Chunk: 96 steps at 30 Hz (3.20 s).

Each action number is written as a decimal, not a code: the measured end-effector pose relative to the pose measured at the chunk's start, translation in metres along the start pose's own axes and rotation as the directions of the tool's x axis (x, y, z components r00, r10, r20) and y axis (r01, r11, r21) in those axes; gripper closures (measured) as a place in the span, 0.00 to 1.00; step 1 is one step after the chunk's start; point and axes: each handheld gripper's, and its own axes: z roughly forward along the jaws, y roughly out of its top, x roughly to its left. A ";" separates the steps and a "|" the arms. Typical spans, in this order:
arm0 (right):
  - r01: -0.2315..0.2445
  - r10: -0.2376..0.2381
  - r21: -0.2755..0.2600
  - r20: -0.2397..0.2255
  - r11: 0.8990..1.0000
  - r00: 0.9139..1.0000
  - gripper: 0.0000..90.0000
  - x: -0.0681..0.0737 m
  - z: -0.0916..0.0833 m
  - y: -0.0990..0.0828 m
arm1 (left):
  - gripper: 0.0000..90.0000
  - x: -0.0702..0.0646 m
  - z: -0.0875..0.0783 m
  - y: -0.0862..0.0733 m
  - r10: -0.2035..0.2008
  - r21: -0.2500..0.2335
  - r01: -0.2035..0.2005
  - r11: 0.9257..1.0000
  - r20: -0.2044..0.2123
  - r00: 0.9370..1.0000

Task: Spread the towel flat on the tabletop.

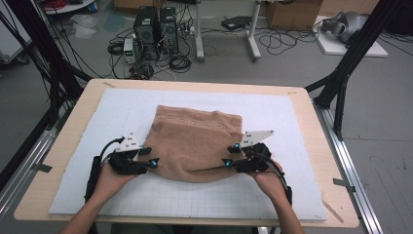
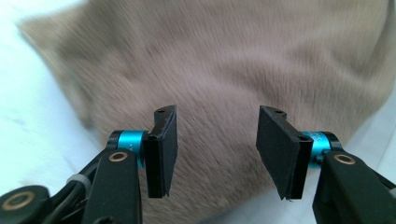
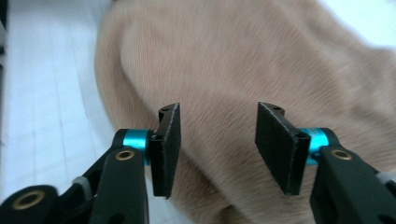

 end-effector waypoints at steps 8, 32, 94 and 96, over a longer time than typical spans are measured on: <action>0.010 -0.008 0.099 -0.020 0.995 1.000 0.94 -0.007 0.030 0.000 | 0.83 0.000 0.010 0.007 0.011 0.016 -0.010 1.000 -0.027 1.000; -0.188 0.170 0.105 0.160 0.977 0.972 0.79 -0.100 0.041 0.032 | 0.73 0.063 0.054 0.060 -0.152 -0.021 0.151 0.988 -0.102 0.983; -0.081 0.076 0.037 0.121 0.996 0.990 0.95 -0.087 0.018 0.052 | 0.98 0.014 -0.035 0.023 0.024 -0.084 -0.023 0.996 0.015 1.000; -0.134 0.120 0.100 0.131 0.986 0.984 0.95 -0.100 0.036 0.045 | 0.98 0.015 -0.030 0.017 0.017 -0.071 -0.014 0.997 0.035 0.999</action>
